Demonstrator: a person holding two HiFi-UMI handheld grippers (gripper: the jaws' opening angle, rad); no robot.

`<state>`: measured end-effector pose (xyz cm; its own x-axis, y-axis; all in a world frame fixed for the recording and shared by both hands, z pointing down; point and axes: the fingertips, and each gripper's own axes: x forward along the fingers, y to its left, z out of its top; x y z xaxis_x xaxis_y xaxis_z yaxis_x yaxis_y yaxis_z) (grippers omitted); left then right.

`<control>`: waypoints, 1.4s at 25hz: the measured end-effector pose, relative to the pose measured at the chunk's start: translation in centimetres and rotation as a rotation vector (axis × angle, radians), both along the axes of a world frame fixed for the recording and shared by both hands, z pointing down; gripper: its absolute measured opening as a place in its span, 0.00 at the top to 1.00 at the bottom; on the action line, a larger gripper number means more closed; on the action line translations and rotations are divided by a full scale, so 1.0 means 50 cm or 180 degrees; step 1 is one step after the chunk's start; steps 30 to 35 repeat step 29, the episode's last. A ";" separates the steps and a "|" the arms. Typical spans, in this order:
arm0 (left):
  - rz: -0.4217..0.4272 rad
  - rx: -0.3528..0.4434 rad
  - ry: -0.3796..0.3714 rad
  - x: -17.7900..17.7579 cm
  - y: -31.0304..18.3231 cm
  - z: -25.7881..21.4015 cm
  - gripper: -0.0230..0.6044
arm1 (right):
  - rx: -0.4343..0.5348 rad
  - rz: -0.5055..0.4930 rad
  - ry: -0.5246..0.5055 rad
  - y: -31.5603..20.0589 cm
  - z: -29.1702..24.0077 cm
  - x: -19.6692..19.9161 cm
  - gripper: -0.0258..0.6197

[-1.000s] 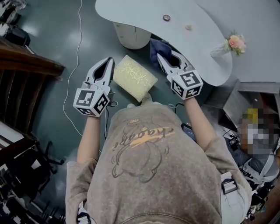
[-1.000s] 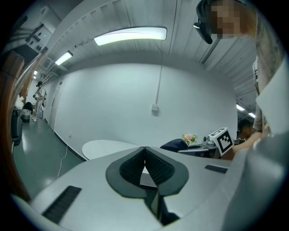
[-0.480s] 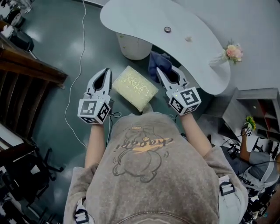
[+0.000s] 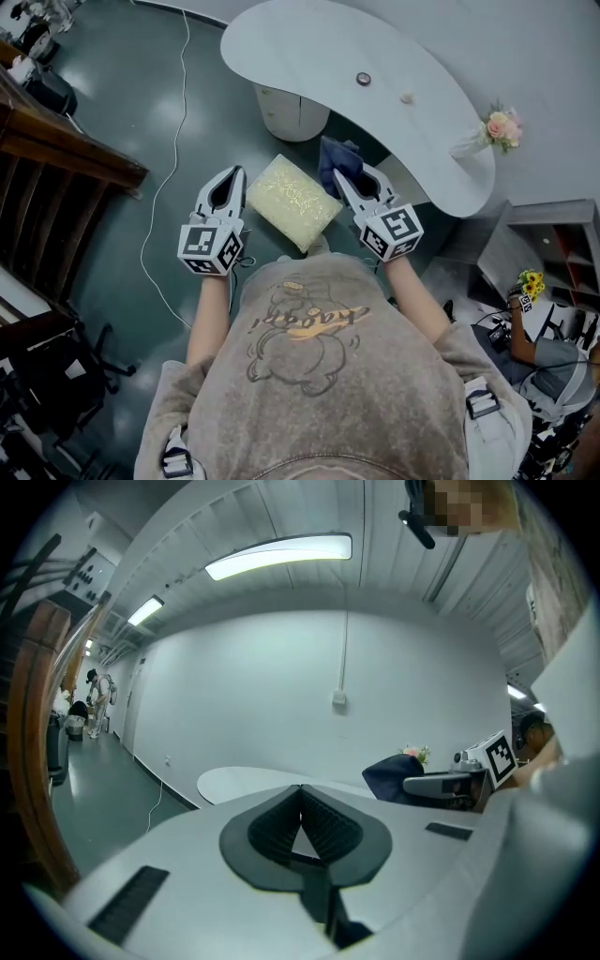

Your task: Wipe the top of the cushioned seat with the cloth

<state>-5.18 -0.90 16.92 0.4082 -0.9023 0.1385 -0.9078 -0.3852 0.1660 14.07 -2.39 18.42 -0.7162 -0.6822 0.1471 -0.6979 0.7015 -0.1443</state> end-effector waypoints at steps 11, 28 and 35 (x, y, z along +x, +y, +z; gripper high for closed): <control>-0.0014 -0.0053 -0.0052 -0.008 -0.005 0.004 0.94 | -0.0068 -0.0031 0.0039 -0.015 0.011 0.004 0.83; 0.0013 -0.0078 -0.0045 0.008 -0.012 0.004 0.94 | -0.0113 -0.0126 0.0038 -0.033 0.016 0.012 0.83; 0.0013 -0.0085 -0.0043 0.009 -0.011 0.005 0.94 | -0.0117 -0.0127 0.0038 -0.033 0.016 0.012 0.83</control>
